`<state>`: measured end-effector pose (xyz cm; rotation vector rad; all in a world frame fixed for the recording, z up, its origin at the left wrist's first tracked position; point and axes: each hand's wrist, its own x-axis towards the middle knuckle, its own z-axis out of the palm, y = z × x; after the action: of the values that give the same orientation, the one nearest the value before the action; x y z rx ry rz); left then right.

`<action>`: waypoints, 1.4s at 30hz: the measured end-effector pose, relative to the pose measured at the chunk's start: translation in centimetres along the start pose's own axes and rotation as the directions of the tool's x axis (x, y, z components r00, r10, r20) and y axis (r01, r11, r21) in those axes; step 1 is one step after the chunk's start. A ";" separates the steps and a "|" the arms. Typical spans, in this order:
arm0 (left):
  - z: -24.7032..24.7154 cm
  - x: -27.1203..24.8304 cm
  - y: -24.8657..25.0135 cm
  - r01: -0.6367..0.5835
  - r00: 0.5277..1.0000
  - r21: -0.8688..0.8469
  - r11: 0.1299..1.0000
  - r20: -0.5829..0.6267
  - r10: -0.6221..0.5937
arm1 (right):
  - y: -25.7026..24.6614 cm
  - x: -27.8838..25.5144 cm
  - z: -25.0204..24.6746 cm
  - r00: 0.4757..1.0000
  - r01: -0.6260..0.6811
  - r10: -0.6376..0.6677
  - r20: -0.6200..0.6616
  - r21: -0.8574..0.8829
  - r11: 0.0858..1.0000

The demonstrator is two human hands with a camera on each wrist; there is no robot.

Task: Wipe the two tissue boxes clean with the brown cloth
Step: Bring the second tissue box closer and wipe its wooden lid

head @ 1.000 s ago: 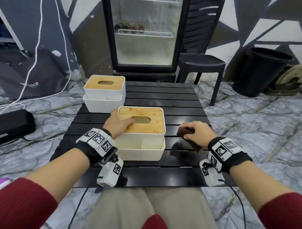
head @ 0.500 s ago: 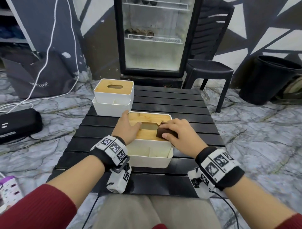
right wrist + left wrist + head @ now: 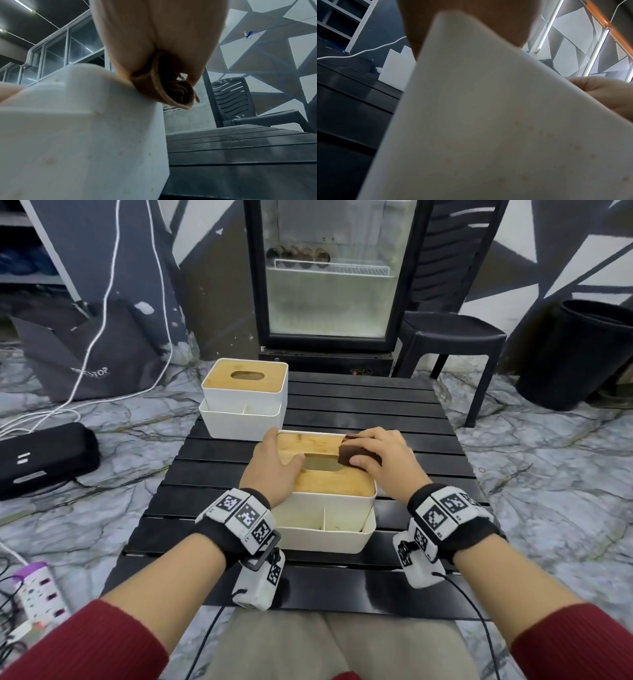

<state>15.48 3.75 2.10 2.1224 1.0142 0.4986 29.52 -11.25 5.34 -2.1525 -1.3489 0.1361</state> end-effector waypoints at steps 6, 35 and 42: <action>0.0 -0.1 0.0 0.019 1.000 -0.008 1.000 0.001 -0.019 | 0.3 1.1 0.0 1.000 -0.026 0.027 0.014 -0.026 0.999; 0.1 0.0 0.0 0.018 1.000 -0.022 1.000 0.000 -0.018 | 0.3 -2.1 0.2 0.990 0.137 -0.137 0.028 0.014 0.991; 0.0 -0.1 0.0 0.003 1.000 0.011 1.000 -0.001 -0.003 | 1.2 0.7 0.3 0.995 0.095 -0.095 0.032 0.009 0.995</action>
<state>15.41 3.67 2.07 2.1301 1.0236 0.4939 30.66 -10.89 4.64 -2.0838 -1.4636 0.1392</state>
